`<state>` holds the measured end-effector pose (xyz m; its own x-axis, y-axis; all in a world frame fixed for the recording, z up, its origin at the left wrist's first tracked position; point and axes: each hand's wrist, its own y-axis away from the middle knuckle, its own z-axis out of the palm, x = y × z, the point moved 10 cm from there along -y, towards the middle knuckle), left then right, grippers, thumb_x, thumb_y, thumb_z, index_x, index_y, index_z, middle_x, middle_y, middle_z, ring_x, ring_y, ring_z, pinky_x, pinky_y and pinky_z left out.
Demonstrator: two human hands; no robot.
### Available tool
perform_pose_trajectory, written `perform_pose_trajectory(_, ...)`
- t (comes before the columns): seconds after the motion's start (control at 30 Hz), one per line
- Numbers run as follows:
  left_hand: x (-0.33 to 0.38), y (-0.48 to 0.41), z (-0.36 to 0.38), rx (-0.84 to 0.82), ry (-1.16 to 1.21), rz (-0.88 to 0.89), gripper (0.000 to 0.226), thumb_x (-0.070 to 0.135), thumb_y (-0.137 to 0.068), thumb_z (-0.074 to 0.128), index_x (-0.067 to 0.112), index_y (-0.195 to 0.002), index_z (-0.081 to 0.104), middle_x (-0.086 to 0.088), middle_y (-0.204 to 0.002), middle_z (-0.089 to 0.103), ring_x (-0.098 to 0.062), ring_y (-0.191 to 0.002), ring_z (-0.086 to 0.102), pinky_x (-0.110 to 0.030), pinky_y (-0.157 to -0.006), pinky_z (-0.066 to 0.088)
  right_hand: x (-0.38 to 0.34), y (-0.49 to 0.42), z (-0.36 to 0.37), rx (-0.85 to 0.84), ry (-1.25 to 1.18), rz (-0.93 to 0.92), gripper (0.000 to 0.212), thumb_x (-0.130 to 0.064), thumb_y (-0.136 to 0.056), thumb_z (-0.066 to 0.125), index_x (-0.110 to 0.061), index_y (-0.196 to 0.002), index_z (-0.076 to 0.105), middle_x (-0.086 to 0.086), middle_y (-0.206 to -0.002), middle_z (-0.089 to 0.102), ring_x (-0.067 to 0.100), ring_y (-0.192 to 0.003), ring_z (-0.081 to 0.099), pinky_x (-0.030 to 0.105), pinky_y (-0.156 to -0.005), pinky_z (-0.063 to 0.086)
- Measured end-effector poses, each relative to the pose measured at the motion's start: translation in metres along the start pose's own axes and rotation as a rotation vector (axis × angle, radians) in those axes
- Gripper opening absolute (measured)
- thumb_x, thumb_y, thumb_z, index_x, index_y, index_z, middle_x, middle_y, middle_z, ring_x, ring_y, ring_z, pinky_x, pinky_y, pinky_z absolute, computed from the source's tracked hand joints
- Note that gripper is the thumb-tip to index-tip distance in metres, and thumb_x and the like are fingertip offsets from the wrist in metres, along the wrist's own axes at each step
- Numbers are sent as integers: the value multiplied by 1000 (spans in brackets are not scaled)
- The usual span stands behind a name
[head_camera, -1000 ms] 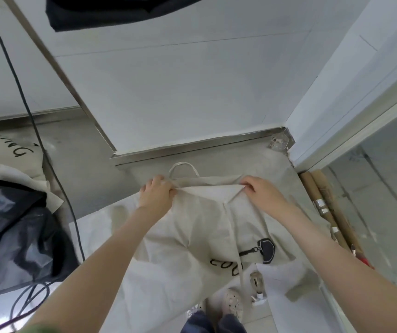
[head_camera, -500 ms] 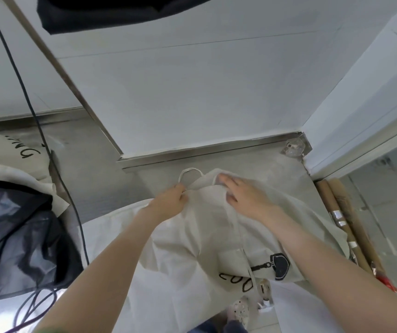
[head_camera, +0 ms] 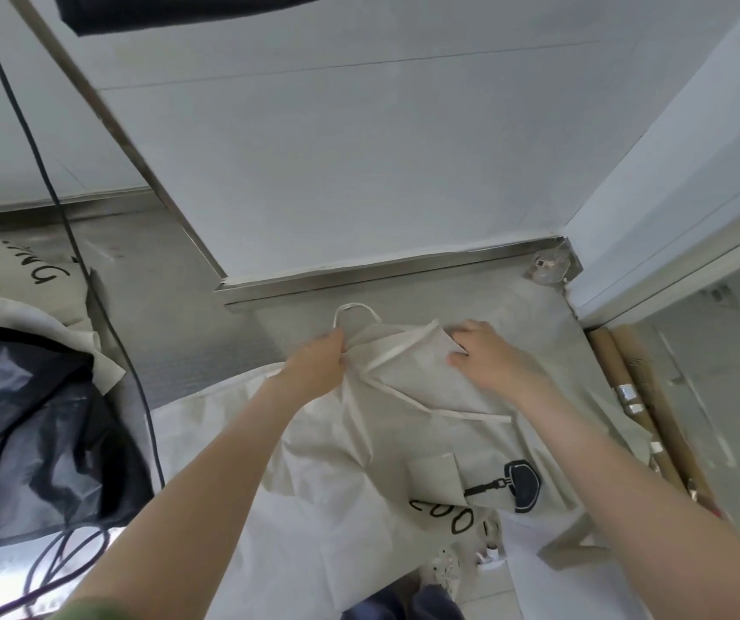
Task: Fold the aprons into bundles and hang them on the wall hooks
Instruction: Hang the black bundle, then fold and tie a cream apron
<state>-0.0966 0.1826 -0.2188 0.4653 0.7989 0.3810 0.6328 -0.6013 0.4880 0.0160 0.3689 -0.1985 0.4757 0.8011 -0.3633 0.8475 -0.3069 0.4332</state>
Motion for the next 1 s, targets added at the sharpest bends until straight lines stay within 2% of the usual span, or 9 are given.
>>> perform_pose_trajectory(0.07, 1, 1, 2, -1, 64, 21, 10, 8, -93, 40, 16, -98, 41, -9, -101, 56, -26, -87, 50, -30, -73, 36, -12, -5, 3, 29, 51, -86, 29, -25, -93, 56, -13, -119, 65, -1, -146, 37, 22, -135, 24, 29, -103, 21)
perform_pose_trajectory(0.2, 7, 3, 7, -27, 87, 52, 35, -1, -88, 38, 15, -118, 47, -6, -110, 57, -28, -95, 54, -31, -77, 41, -38, -18, 17, -5, 162, -236, 29, -27, -95, 54, -15, -119, 65, -4, -157, 21, 17, -145, 7, 30, -111, 5)
perform_pose_trajectory(0.27, 8, 2, 14, -29, 66, 49, 39, 2, -88, 41, 19, -122, 47, -5, -116, 58, -27, -103, 55, -33, -83, 43, -47, -25, 16, -4, 172, -236, 31, -22, -97, 50, -11, -123, 62, -1, -151, 34, 21, -142, 23, 31, -109, 15)
perform_pose_trajectory(0.37, 1, -1, 15, 14, 69, 1, 35, 13, -91, 46, 22, -125, 48, -5, -121, 57, -27, -108, 55, -33, -88, 44, -48, -34, -3, 125, 159, -140, 23, -16, -98, 44, -7, -111, 60, 8, -119, 55, 30, -113, 51, 34, -89, 34)
perform_pose_trajectory(0.6, -28, 1, 4, -11, -59, -88, 31, 42, -97, 38, 27, -116, 56, -6, -117, 62, -30, -110, 56, -37, -91, 45, -38, -26, -30, 241, 33, -127, 21, -19, -99, 45, -3, -100, 59, 15, -99, 61, 33, -94, 55, 35, -70, 35)
perform_pose_trajectory(0.7, -41, 9, 4, -80, -95, -71, 36, 52, -98, 32, 28, -105, 58, -4, -106, 63, -29, -107, 57, -38, -90, 46, -24, -20, -37, 237, -13, -185, 20, -17, -97, 50, -1, -100, 62, 16, -97, 62, 35, -93, 56, 40, -76, 42)
perform_pose_trajectory(0.77, -46, 15, 2, -78, -105, -57, 35, 49, -99, 34, 23, -97, 57, -2, -99, 61, -27, -104, 58, -33, -84, 45, -16, -13, -30, 125, -36, -205, 23, -14, -98, 49, -3, -111, 64, 15, -107, 62, 32, -102, 57, 35, -84, 40)
perform_pose_trajectory(0.9, -38, 22, 1, -89, -40, 16, 31, 35, -102, 37, 18, -116, 58, -7, -108, 62, -23, -98, 54, -29, -77, 39, -7, 14, 12, -302, 95, -183, 45, -6, -98, 43, -21, -141, 46, 5, -128, 51, 24, -119, 49, 27, -92, 35)
perform_pose_trajectory(1.0, -20, 19, -1, -121, -103, 85, 24, 27, -103, 35, 19, -116, 53, -6, -106, 61, -19, -89, 49, -30, -77, 41, -1, 32, 39, -515, 267, -140, 61, -2, -89, 45, -29, -143, 39, 5, -118, 58, 25, -106, 56, 34, -90, 47)
